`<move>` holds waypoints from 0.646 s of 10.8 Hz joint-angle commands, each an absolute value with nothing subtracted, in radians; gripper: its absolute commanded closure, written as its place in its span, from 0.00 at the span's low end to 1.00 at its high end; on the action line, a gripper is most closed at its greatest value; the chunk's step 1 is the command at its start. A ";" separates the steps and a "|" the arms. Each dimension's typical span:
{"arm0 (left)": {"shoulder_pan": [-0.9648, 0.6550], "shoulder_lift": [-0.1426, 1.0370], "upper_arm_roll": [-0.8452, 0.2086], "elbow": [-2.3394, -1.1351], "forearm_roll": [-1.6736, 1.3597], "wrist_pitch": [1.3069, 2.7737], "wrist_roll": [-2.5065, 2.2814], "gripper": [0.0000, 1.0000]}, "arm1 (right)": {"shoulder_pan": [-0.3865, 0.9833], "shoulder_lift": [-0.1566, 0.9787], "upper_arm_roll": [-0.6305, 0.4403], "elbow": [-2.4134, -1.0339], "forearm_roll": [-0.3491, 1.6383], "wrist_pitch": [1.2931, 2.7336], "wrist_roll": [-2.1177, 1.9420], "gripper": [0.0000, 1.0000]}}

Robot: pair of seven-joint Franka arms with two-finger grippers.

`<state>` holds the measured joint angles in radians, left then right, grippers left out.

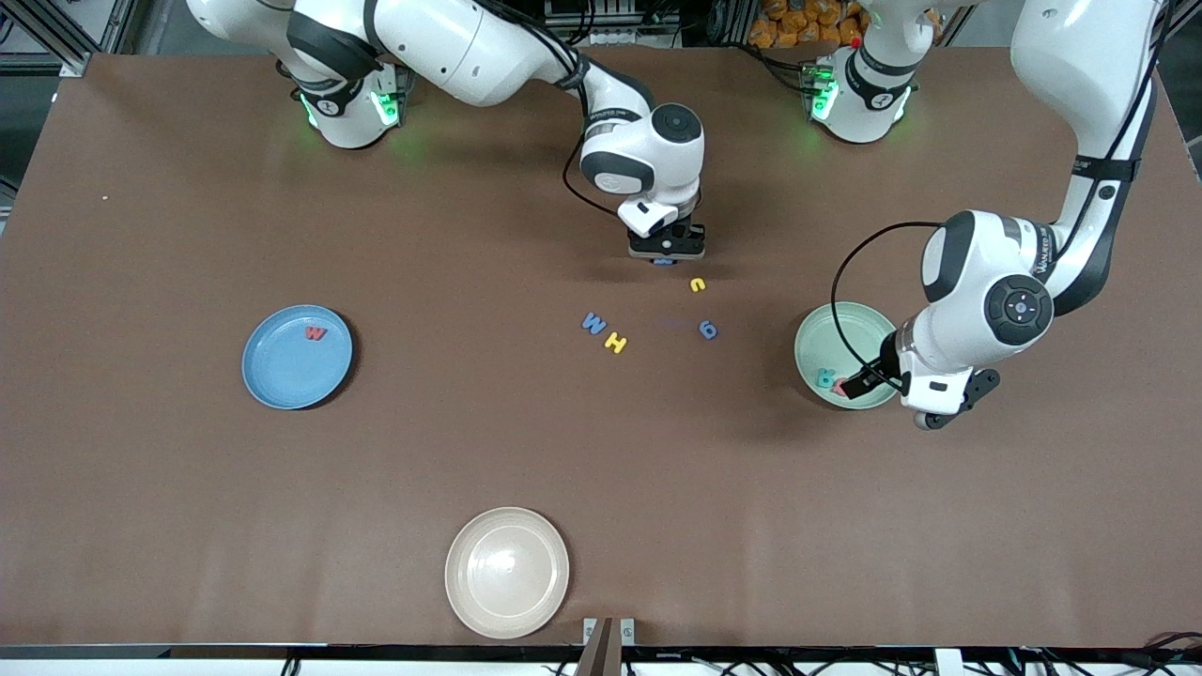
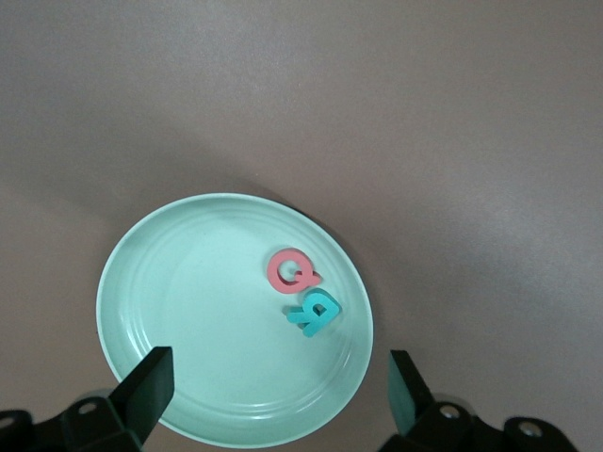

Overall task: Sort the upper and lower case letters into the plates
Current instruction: 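Lift the blue lowercase m with the right gripper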

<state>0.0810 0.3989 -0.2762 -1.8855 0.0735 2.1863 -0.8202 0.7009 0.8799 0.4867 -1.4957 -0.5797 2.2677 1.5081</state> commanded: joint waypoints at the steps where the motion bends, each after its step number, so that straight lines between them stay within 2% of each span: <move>1: 0.084 0.403 -0.276 -1.862 0.061 2.164 -0.807 0.00 | 0.631 0.780 0.511 -1.517 -0.514 2.208 1.484 0.97; 5: 0.081 0.414 -0.275 -1.850 0.061 2.166 -0.810 0.00 | 0.445 0.536 0.509 -1.623 -0.265 2.093 1.089 1.00; 7: 0.069 0.423 -0.276 -1.816 0.061 2.166 -0.813 0.00 | 0.333 0.459 0.503 -1.624 -0.168 1.955 0.857 1.00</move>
